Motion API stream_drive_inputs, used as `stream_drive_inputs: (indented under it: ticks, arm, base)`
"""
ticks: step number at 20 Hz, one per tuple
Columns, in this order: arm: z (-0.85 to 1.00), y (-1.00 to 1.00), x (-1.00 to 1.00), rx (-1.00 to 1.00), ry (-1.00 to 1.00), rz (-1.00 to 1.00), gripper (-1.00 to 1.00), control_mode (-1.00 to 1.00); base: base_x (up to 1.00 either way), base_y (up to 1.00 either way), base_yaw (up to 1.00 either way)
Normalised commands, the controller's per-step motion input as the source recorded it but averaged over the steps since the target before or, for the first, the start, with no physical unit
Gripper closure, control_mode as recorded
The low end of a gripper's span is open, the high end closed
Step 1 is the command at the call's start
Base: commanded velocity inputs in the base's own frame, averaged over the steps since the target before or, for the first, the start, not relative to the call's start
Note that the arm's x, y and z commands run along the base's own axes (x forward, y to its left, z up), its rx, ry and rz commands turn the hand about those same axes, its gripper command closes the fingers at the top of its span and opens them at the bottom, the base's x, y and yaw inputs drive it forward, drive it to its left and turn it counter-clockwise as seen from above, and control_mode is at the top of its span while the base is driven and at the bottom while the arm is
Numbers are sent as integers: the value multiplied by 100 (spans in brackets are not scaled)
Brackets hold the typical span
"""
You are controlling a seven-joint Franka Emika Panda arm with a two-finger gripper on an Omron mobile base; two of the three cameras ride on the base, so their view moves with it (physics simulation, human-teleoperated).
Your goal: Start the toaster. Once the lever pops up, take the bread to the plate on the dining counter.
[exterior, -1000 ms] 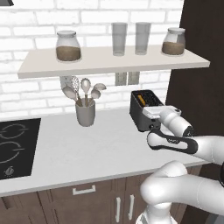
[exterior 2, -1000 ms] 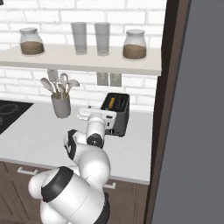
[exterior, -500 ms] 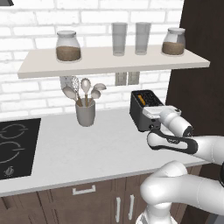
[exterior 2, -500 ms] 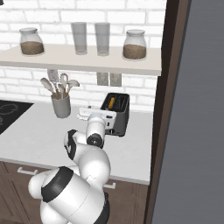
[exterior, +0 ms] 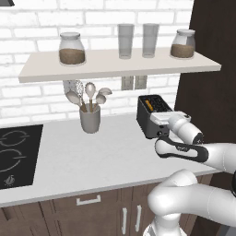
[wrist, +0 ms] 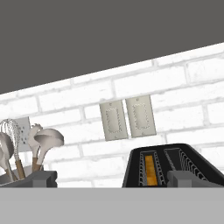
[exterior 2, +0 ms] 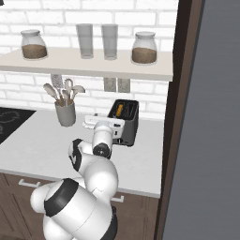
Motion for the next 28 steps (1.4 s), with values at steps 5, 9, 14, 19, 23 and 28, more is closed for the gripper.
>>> stream_drive_inputs:
  ticks: [5,9,14,19,23,28]
  arm:
    - [0,0,0,0,0,0,-100,-100]
    - [0,0,0,0,0,0,-100,-100]
    - [0,0,0,0,0,0,-100,-100]
    - [0,0,0,0,0,0,-100,-100]
    - [0,0,0,0,0,0,-100,-100]
    - [0,0,0,0,0,0,-100,-100]
  base:
    - [0,0,0]
    - [0,0,0]
    - [0,0,0]
    - [0,0,0]
    - [0,0,0]
    - [0,0,0]
